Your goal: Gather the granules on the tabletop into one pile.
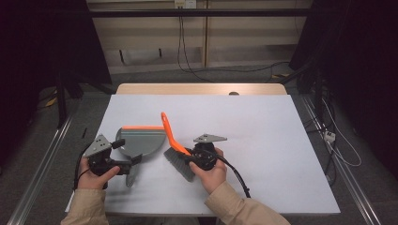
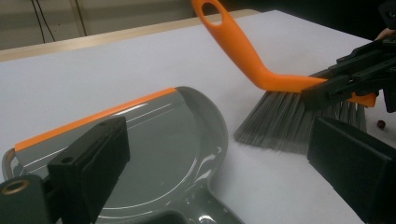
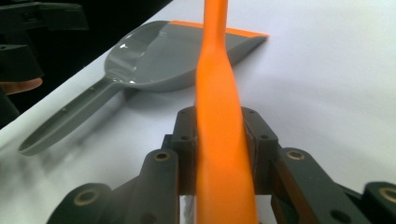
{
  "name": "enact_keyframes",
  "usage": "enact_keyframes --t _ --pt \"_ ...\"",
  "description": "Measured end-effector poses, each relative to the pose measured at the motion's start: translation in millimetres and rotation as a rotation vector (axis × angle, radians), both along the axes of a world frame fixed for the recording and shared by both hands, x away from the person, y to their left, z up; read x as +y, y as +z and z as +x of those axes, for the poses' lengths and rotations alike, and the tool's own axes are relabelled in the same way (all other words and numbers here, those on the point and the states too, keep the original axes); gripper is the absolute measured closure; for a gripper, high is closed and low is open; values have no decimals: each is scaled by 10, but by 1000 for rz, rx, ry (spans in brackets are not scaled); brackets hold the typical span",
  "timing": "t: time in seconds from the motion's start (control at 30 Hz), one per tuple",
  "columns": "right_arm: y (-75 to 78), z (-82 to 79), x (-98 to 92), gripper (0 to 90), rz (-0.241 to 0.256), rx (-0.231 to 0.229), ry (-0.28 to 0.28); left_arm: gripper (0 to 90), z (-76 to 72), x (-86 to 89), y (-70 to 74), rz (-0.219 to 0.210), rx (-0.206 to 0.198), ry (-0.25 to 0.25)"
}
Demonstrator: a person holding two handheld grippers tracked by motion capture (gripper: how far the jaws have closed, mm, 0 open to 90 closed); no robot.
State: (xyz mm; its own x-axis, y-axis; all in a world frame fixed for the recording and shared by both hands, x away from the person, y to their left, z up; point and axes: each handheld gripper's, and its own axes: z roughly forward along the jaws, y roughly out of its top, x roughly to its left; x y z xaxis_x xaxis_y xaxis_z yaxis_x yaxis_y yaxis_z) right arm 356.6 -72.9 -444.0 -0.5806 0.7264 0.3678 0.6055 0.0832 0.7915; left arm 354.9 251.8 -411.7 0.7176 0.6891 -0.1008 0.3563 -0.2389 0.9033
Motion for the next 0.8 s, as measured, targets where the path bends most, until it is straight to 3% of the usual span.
enact_keyframes --t 0.8 --pt "-43 -62 -500 699 0 52 -93 57 -2 -46 -8 12 4 -11"
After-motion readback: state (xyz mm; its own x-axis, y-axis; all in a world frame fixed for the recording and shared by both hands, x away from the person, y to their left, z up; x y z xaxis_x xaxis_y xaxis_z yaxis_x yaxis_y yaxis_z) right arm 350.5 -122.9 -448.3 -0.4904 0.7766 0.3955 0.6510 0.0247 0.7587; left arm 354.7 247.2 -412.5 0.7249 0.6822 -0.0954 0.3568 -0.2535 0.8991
